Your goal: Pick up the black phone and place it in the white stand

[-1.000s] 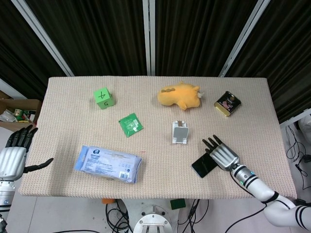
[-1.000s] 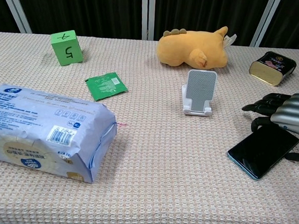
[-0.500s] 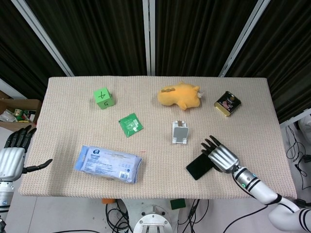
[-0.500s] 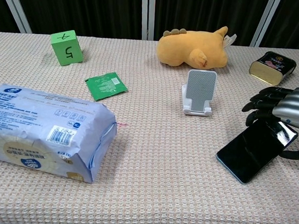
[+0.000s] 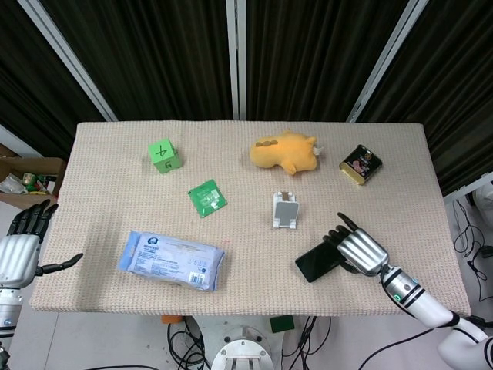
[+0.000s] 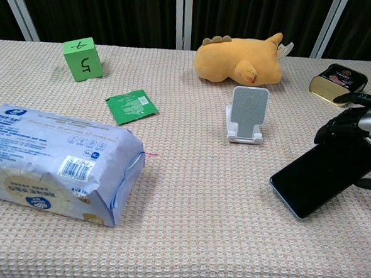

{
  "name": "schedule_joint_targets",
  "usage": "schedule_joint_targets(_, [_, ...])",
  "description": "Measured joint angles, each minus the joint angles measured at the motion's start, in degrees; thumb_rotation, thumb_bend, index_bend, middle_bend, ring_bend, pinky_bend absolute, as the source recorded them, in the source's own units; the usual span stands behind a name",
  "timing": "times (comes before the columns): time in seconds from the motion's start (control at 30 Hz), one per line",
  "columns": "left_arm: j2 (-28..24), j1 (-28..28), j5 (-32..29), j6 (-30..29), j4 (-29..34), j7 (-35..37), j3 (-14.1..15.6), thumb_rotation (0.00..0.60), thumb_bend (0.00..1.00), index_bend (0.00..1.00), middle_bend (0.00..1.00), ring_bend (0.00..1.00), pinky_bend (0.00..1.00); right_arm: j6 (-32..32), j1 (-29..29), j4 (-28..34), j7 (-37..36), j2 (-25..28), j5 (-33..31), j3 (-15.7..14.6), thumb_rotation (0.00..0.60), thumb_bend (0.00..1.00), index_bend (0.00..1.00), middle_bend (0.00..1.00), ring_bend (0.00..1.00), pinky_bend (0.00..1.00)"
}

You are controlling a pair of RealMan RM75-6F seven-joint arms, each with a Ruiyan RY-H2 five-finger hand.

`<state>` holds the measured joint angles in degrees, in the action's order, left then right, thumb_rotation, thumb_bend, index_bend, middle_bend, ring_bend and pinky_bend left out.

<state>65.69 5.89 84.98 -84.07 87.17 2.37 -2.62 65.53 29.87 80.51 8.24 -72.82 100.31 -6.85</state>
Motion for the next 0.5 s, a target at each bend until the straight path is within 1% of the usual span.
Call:
schedule_joint_targets(0.2, [-0.3, -0.2, 0.1, -0.5, 0.4, -0.3, -0.1, 0.284, 0.05, 0.07, 0.01, 0.0, 0.09, 5.9, -1.3, -0.1, -0.8, 2.1, 2.4, 0.2, 0.6, 0.8, 0.83, 0.61, 0.59, 0.19])
schedule_joint_targets(0.3, [-0.4, -0.2, 0.2, -0.8, 0.7, -0.5, -0.2, 0.286, 0.05, 0.07, 0.01, 0.0, 0.09, 10.0, -1.5, 0.0, 0.3, 3.8, 4.1, 1.5, 0.6, 0.78, 0.83, 0.62, 0.59, 0.2])
schedule_joint_targets(0.37, [-0.3, -0.3, 0.1, -0.8, 0.8, -0.7, -0.2, 0.285, 0.05, 0.07, 0.01, 0.0, 0.09, 12.2, -1.0, 0.0, 2.4, 5.1, 5.7, 2.9, 0.6, 0.78, 0.83, 0.62, 0.59, 0.2])
schedule_joint_targets(0.5, [-0.1, -0.3, 0.1, -0.8, 1.0, -1.0, -0.2, 0.29, 0.05, 0.07, 0.01, 0.0, 0.09, 12.9, 1.8, -0.4, 8.2, 7.9, 10.0, 5.4, 0.6, 0.75, 0.82, 0.62, 0.59, 0.2])
